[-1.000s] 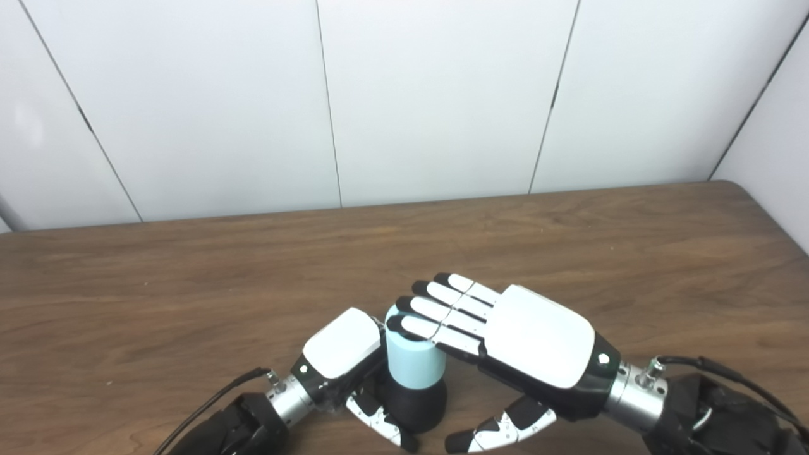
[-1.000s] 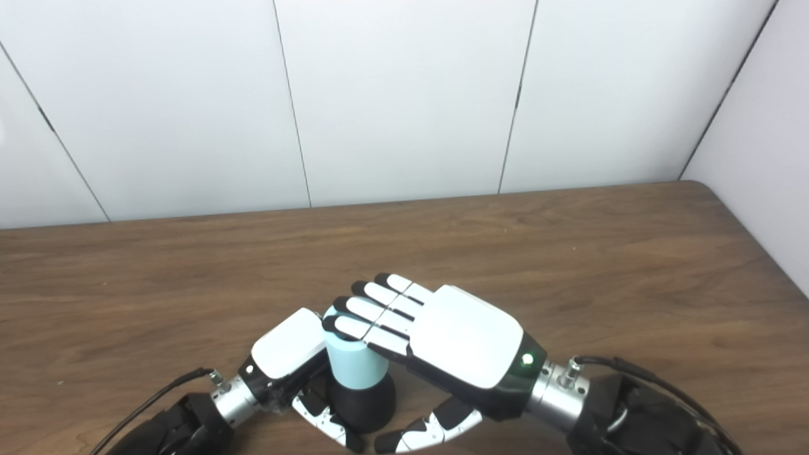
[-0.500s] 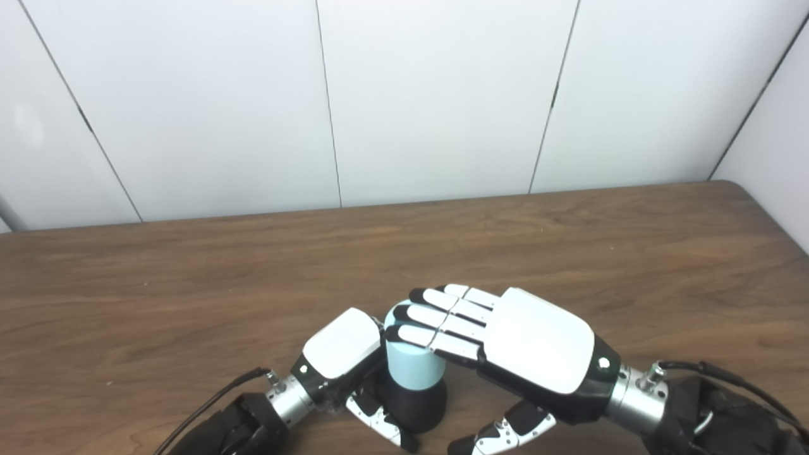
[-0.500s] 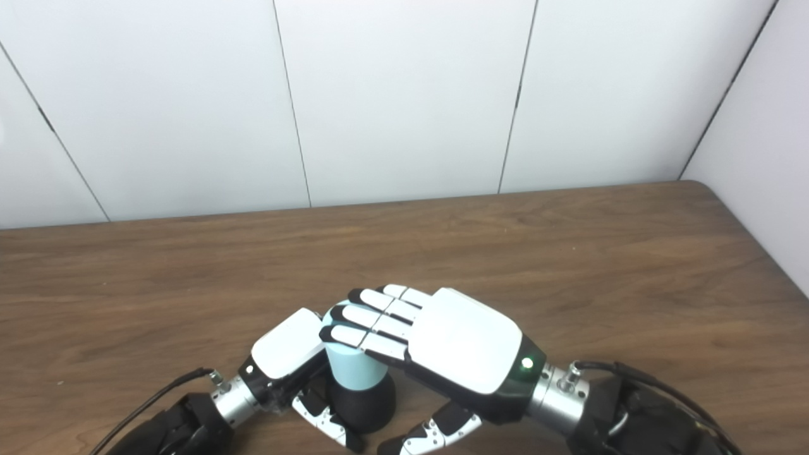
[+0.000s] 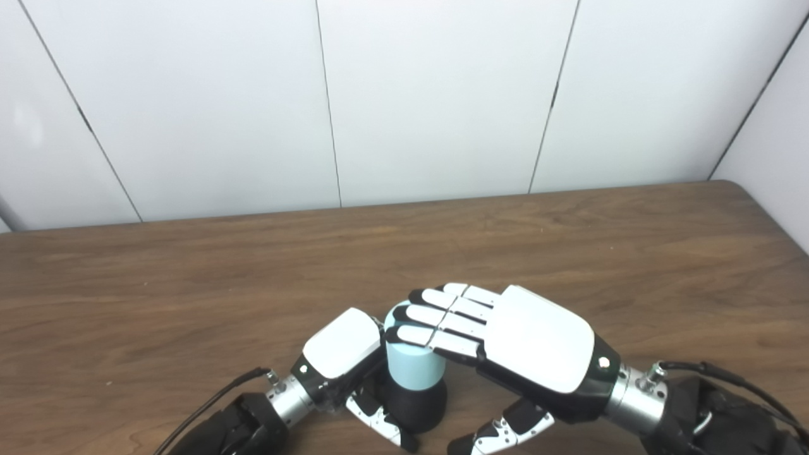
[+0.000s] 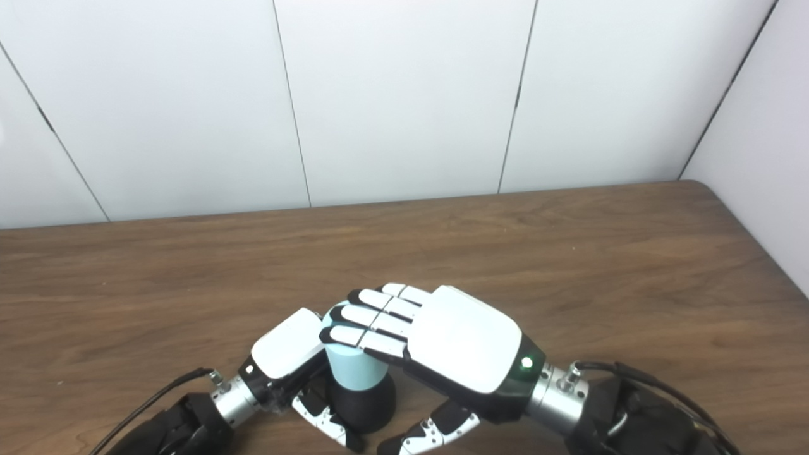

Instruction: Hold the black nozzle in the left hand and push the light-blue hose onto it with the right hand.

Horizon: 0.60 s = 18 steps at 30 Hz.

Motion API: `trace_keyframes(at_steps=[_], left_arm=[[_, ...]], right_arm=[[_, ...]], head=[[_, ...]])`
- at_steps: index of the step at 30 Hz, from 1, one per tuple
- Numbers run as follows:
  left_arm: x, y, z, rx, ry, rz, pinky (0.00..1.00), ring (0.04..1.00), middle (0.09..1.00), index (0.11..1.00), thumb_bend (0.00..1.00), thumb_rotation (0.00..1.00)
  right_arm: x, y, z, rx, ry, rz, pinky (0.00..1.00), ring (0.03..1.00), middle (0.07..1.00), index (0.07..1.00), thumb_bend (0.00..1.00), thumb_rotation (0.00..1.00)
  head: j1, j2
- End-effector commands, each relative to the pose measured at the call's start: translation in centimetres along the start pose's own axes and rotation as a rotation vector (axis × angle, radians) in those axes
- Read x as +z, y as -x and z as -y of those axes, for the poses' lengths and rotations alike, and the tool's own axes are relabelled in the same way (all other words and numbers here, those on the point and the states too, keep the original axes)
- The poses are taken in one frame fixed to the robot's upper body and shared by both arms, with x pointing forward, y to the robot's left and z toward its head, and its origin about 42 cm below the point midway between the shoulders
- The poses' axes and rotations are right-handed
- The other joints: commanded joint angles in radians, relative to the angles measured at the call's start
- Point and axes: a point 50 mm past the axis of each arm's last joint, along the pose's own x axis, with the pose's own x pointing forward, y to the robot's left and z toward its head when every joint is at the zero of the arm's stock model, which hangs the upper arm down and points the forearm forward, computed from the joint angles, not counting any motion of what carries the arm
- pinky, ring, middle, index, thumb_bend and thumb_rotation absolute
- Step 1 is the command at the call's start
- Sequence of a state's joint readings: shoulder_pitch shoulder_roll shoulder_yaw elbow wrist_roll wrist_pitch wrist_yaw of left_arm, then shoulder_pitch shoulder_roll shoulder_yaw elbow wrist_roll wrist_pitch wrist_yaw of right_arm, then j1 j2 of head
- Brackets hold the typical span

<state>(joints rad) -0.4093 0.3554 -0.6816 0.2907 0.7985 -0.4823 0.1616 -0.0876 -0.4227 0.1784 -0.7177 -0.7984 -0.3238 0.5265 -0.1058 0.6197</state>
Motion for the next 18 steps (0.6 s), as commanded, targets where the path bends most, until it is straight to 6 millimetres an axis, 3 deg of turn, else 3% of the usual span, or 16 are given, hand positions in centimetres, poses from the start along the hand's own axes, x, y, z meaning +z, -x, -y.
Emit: trace_keyframes(at_steps=[1,18], left_arm=[[0.3,1.9,2.9,-0.081,0.028,-0.044,0.1,0.15,0.212,0.482,0.52,0.04],[0.2,2.0,2.8,-0.091,0.037,-0.051,0.09,0.148,0.212,0.482,0.52,0.04]], right_arm=[[0.1,0.3,-0.6,0.049,0.003,0.007,0.82,0.893,0.901,0.854,0.52,0.6],[0.0,0.5,-1.9,0.088,0.015,-0.005,0.86,0.95,0.948,0.907,0.52,0.65]], head=[[0.0,0.001],[0.005,-0.002]])
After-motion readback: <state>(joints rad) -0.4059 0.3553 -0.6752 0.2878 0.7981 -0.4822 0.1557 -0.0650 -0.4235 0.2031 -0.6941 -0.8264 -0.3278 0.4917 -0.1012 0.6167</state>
